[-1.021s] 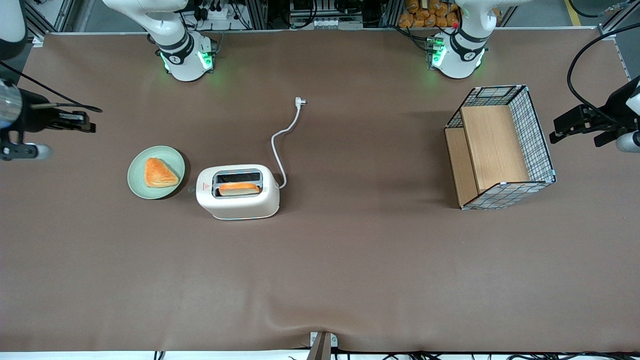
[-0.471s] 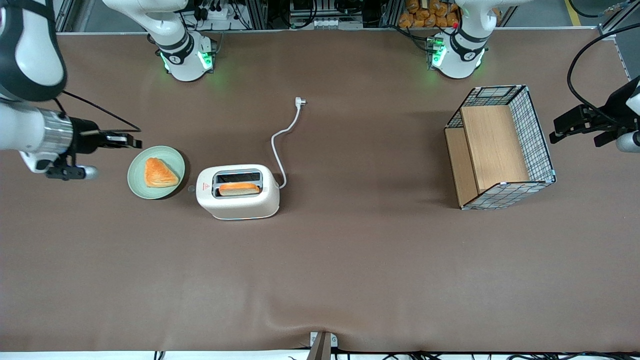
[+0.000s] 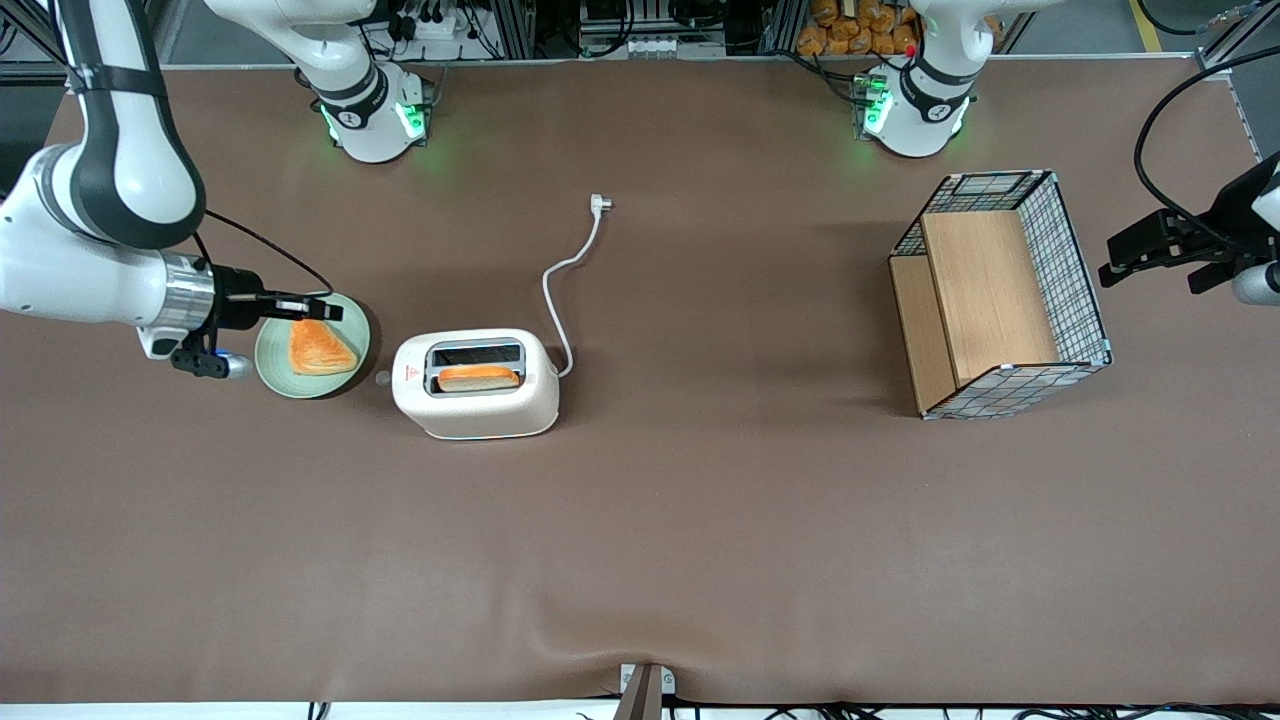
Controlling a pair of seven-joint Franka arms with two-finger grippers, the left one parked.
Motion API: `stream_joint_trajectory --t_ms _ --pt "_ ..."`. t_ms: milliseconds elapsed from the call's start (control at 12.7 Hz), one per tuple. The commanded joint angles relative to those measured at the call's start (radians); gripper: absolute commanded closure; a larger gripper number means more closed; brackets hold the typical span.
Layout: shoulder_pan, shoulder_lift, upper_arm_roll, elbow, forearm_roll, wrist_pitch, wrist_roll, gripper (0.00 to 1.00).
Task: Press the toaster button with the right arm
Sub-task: 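Move the right gripper down beside the toaster's side lever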
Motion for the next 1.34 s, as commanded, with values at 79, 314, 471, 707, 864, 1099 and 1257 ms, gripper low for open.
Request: stream_joint_trajectory --t_ms 79,314,471,707,864,1099,1257 --pt "0.014 0.096 -0.002 0.068 0.037 0.033 -0.053 1.00" --pt "0.035 0.185 0.000 0.134 0.051 0.058 -0.102 1.00" --pt "0.029 0.214 0.000 0.139 0.106 0.066 -0.180 1.00" --pt "0.011 0.239 -0.002 0.159 0.124 0.064 -0.262 1.00" --pt "0.014 0.253 -0.002 0.159 0.150 0.066 -0.262 1.00" --pt "0.011 0.260 -0.002 0.161 0.169 0.070 -0.263 1.00" --pt "0.015 0.270 -0.002 0.161 0.167 0.095 -0.265 1.00"
